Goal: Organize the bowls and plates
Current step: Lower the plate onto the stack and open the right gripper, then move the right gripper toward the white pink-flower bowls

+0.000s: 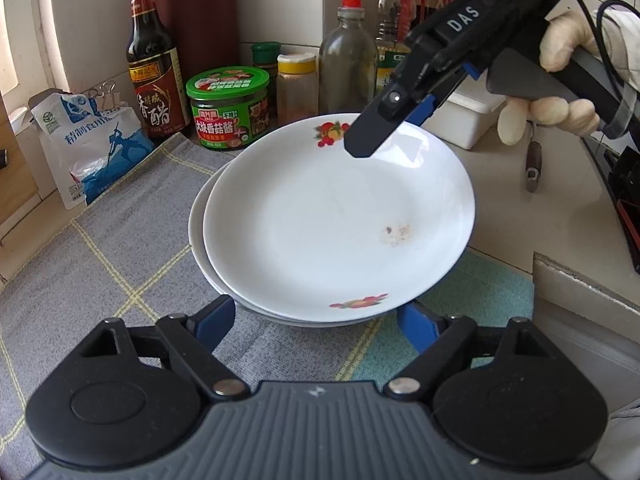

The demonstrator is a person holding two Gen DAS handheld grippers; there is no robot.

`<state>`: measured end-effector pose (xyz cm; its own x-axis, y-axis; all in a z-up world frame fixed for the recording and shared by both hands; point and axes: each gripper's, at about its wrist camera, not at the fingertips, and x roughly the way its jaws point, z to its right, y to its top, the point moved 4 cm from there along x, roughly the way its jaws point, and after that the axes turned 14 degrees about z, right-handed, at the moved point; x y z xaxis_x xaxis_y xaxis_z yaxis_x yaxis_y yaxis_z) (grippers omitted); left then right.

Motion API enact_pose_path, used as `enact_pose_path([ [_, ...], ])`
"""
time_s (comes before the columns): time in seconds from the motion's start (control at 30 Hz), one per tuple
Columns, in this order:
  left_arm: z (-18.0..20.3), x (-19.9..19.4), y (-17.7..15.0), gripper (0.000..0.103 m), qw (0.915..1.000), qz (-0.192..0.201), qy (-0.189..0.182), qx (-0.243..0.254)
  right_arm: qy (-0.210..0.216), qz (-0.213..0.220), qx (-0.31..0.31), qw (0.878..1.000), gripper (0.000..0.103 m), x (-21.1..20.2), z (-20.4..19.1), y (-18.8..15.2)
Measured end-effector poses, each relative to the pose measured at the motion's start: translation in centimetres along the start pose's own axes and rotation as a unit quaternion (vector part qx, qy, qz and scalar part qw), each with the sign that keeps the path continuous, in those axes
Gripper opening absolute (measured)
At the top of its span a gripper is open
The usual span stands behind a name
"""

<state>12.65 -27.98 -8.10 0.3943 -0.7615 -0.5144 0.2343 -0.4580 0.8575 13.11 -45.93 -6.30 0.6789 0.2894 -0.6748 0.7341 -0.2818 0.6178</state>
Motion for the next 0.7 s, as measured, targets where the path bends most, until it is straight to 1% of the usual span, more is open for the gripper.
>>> enact_pose_path([
  [0.2,0.0,0.0,0.0,0.089,1.0,0.0,-0.002,0.003,-0.009,0.007,0.006,1.0,0.099,-0.5,0.2,-0.3],
  [0.3,0.0,-0.1,0.0,0.089,1.0,0.003,-0.001,0.003,-0.022,0.01,-0.004,1.0,0.099,-0.7,0.0,-0.4],
  [0.4,0.0,-0.2,0.1,0.089,1.0,0.006,0.0,0.002,-0.033,0.01,-0.017,0.999,0.103,-0.8,-0.2,-0.6],
  [0.5,0.0,-0.2,-0.2,0.089,1.0,0.004,0.001,0.004,-0.026,0.027,-0.018,0.999,0.103,-1.4,-0.5,-0.4],
  [0.6,0.0,-0.7,-0.5,0.089,1.0,0.006,0.002,0.002,-0.05,0.048,-0.049,0.996,0.103,-1.9,-1.5,0.0],
  [0.7,-0.1,-1.5,-0.7,0.089,0.9999,0.011,0.008,-0.003,-0.079,0.071,-0.094,0.99,0.103,-2.2,-3.2,0.0],
])
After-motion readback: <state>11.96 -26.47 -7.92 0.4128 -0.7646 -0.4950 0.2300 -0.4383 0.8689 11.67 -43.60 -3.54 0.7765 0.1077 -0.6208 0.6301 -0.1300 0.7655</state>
